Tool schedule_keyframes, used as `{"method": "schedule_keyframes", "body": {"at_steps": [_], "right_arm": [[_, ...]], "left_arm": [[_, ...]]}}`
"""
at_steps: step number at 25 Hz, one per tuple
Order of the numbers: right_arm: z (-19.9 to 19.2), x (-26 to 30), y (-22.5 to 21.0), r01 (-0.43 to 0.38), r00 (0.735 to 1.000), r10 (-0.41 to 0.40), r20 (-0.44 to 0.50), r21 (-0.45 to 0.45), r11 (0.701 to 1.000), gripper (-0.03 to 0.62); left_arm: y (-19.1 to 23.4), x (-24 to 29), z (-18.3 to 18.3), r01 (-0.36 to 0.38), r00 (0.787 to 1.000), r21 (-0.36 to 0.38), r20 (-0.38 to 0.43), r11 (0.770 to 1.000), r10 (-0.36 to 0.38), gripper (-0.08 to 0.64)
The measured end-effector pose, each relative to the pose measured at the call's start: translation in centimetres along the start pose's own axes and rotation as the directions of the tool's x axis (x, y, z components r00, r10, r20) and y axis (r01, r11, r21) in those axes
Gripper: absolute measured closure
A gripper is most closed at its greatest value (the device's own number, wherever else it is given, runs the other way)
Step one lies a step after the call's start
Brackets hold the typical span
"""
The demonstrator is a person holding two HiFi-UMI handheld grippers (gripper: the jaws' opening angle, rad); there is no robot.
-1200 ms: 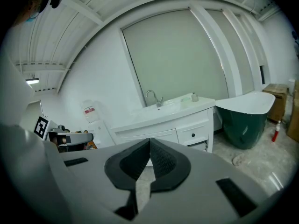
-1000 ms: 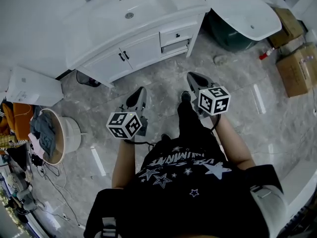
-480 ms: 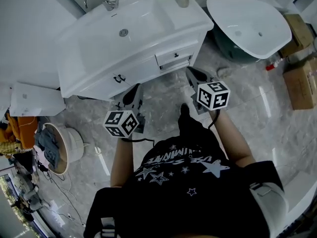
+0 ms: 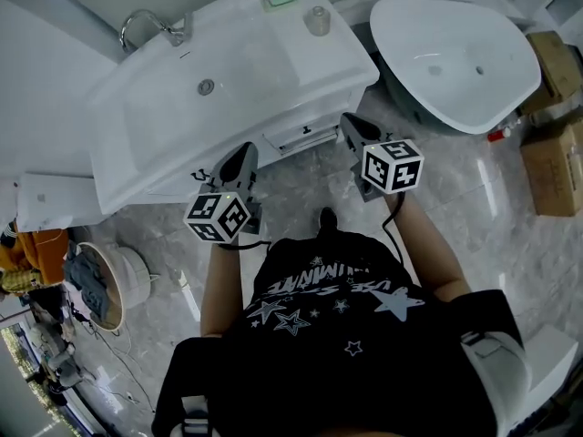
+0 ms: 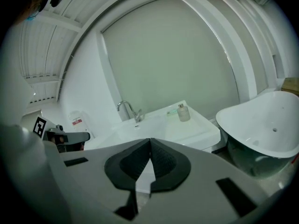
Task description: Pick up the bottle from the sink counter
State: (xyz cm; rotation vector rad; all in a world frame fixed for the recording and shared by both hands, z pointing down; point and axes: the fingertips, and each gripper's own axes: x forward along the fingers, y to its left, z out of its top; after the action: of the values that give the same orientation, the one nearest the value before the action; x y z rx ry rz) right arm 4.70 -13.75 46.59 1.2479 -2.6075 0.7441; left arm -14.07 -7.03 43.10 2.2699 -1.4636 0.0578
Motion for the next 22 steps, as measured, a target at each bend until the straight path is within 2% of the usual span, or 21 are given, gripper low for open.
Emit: {"method": "schedule_keyframes", "body": {"at_steps": [5,13,22], "right_arm": [[1.2,0.6,-2.7,0.008,1.000,-0.009,0.005,0.013,1.000,0.586],[1.8,1.3,-5.2,0.046,0.999,-0.047,0.018,0.047,0.998,0.586],[4.6,5.1,-9.4,0.132,0.991,-0.134,0.024,0.059,0.989,0.586]], "left_arm": [[-0.5,4.0,1.4,-0.004,1.000,0.017,0.006,1.000,0.004,0.552],[-0.7,9.2,2.8,0.051,0.999,0.048,-0.022,0.998,-0.050,0.552],[1.7,18.9,4.6,0.117,0.991,0.111,-0.076,0.987,-0.109,0.551]]}}
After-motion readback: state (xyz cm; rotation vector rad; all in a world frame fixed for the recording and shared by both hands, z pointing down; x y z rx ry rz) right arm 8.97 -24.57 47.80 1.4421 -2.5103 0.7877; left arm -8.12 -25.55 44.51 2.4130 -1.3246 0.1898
